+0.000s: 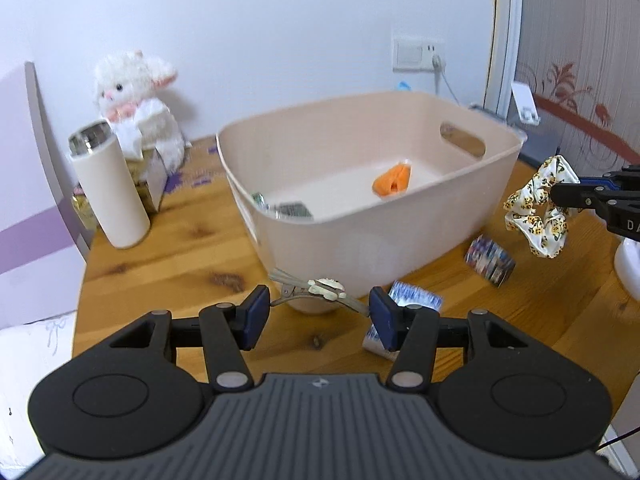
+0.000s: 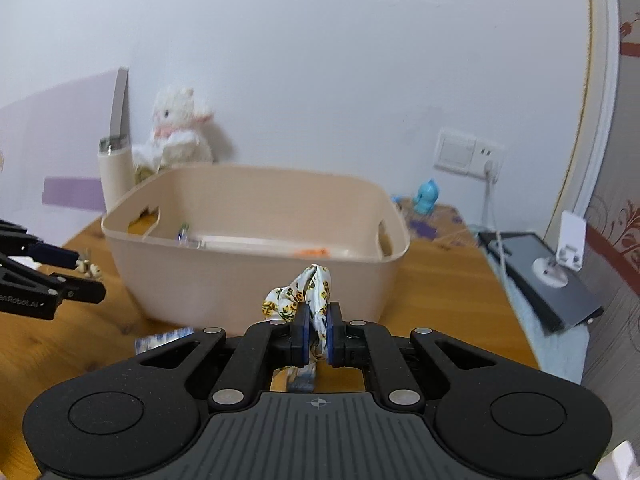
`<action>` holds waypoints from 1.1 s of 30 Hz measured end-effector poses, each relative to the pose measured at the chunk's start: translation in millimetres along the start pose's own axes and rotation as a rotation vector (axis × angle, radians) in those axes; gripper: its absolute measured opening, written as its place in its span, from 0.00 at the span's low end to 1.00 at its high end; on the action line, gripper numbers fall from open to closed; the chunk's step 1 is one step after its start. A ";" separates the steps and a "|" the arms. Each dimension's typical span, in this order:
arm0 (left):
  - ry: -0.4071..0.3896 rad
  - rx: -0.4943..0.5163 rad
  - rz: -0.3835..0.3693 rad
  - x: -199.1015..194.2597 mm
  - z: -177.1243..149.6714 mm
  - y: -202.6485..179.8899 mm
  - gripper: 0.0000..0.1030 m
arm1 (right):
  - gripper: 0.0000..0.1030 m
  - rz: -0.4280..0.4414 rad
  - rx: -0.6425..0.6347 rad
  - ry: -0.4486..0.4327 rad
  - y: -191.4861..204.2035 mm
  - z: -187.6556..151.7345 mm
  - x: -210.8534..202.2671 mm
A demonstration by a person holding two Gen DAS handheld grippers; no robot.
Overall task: Organize objects
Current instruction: 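Lift the clip and scrunchie into the basket and open both tools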
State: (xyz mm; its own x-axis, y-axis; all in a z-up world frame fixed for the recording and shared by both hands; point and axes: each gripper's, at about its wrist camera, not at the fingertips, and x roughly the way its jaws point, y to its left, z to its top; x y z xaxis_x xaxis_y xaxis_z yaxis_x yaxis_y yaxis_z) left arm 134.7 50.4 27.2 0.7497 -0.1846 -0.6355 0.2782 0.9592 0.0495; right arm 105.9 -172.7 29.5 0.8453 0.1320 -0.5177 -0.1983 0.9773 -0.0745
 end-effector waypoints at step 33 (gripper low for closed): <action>0.050 -0.054 0.098 114.0 90.5 -4.8 0.55 | 0.07 -0.019 0.021 0.032 5.5 70.9 109.2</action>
State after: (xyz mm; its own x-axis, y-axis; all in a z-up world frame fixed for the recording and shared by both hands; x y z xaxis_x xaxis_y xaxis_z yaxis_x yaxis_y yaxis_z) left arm 273.2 5.3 24.3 0.7403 -0.0802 -0.6675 0.1715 0.9825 0.0722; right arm 232.3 -141.2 33.0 0.8322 0.1083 -0.5438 -0.1716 0.9829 -0.0669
